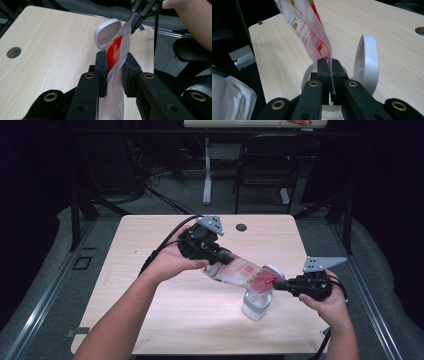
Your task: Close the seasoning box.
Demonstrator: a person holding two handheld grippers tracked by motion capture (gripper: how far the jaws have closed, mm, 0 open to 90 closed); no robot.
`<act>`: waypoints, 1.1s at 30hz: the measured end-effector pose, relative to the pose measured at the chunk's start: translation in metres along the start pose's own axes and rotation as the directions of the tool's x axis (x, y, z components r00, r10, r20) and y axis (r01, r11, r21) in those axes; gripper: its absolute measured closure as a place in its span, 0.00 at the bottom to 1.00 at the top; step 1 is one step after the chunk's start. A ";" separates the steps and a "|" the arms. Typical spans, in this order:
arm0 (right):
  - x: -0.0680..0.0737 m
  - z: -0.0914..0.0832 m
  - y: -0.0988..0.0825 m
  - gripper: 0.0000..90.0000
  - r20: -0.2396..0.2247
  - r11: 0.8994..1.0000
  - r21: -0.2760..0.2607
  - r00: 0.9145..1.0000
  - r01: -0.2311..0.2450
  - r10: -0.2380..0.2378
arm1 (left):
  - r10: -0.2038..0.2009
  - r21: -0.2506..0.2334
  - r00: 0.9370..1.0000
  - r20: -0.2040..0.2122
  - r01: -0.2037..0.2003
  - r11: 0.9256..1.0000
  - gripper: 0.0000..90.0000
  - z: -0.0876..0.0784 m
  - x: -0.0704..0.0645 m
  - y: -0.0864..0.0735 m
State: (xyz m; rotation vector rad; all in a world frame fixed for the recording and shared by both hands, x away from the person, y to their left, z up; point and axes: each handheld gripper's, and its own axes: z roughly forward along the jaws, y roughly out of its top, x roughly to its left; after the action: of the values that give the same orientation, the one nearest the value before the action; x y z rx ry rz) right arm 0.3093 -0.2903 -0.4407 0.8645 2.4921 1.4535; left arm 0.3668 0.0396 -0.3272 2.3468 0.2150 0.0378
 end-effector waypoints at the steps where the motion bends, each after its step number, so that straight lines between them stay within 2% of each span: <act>1: 0.000 0.000 0.000 0.98 0.000 1.000 0.000 1.000 0.001 -0.001 | 0.000 -0.002 1.000 0.000 0.000 1.000 0.86 0.000 0.000 0.000; 6: 0.001 -0.002 0.000 0.98 -0.006 1.000 -0.012 1.000 -0.001 0.001 | 0.005 -0.009 1.000 0.000 -0.005 1.000 0.86 -0.002 -0.002 0.002; 18: 0.000 -0.001 0.000 0.98 -0.002 1.000 0.012 1.000 0.003 -0.003 | 0.000 -0.006 1.000 0.005 0.000 1.000 0.85 0.002 -0.002 0.003; 33: -0.001 0.000 -0.001 0.98 0.004 1.000 0.003 1.000 -0.004 0.004 | -0.010 -0.013 1.000 0.009 0.010 1.000 0.85 0.002 0.001 0.003</act>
State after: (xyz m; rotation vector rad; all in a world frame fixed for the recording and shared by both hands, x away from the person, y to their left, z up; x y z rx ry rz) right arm 0.3099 -0.2911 -0.4418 0.8722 2.4915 1.4487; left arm 0.3682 0.0362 -0.3270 2.3323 0.2219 0.0238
